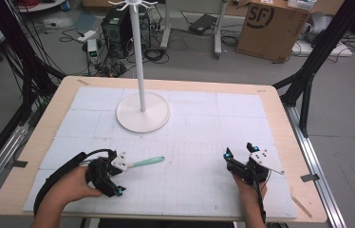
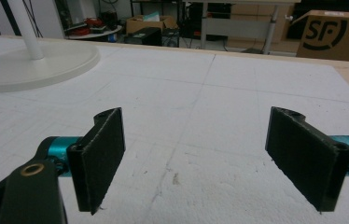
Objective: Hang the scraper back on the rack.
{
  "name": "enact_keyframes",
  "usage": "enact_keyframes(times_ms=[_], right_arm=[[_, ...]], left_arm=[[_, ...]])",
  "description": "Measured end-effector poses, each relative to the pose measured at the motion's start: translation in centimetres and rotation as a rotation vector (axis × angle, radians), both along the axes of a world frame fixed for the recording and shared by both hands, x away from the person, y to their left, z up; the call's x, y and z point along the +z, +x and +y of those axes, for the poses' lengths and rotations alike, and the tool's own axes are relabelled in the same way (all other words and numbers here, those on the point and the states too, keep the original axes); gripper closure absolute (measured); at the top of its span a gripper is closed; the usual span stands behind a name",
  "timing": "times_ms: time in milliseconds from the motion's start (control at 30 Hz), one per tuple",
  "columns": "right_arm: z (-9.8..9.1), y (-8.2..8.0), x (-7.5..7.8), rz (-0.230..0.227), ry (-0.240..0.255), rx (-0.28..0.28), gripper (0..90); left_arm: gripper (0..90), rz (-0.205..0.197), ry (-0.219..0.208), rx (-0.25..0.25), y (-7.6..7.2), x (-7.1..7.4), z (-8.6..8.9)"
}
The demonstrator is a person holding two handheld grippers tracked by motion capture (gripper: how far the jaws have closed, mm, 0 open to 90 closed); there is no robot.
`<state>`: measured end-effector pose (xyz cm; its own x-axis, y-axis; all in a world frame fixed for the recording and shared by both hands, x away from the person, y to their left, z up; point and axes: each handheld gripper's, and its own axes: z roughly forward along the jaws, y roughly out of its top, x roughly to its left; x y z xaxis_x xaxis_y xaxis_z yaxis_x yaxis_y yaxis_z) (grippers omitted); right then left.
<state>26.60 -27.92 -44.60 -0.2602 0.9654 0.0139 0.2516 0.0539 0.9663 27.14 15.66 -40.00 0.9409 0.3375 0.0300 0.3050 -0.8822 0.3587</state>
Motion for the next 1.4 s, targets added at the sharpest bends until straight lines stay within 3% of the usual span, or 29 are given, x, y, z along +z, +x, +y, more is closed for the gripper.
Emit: enact_keyframes(times_ms=[633,1300,1400], right_arm=[[0.0,0.0,0.0,0.001,0.001,0.000,19.0],[0.0,0.0,0.0,0.001,0.002,0.002,19.0],[0.0,0.0,0.0,0.001,0.002,0.002,19.0]], left_arm=[[38.1,0.075,0.147,-0.028,0.7,-0.1,-1.8],[38.8,0.091,0.184,-0.036,0.9,0.2,-2.6],[39.0,0.095,0.209,-0.045,0.9,0.1,-2.9]])
